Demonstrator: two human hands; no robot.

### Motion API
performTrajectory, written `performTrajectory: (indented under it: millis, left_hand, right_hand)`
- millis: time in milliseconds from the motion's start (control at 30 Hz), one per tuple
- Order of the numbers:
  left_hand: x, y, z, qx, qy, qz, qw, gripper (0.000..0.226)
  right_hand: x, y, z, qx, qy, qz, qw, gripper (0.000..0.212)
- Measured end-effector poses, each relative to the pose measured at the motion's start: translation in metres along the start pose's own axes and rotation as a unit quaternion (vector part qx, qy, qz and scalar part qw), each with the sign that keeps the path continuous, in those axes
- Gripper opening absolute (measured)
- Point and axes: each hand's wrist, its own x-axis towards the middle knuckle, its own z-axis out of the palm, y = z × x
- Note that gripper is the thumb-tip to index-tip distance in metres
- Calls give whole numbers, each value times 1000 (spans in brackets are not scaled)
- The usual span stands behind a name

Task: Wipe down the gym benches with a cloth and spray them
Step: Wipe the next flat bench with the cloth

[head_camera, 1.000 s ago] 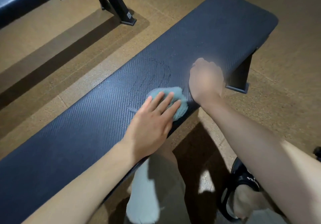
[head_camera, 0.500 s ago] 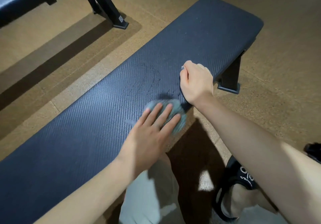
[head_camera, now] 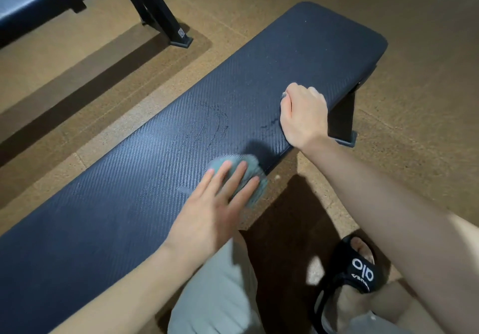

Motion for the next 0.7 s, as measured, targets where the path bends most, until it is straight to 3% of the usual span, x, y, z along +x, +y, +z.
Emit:
performTrajectory:
  millis: [167, 300, 433, 600, 700]
  left_hand:
    - [95, 26, -12, 2, 15, -24, 1000, 64]
    - [37, 15, -4, -44, 1, -37, 998, 64]
    - [-10, -8, 0, -102, -25, -84, 991, 56]
    - [95, -29, -14, -171, -38, -212, 962, 59]
    - [142, -45, -21, -179, -55, -247, 951, 52]
  right_hand:
    - [7, 17, -4, 56, -32, -33, 997, 28]
    - [10, 20, -3, 42, -4, -65, 997, 25]
    - [11, 14, -2, 34, 3, -43, 998, 23]
    - [9, 15, 5, 70, 26, -40, 996, 28]
    - [16, 12, 0, 108, 24, -63, 992, 25]
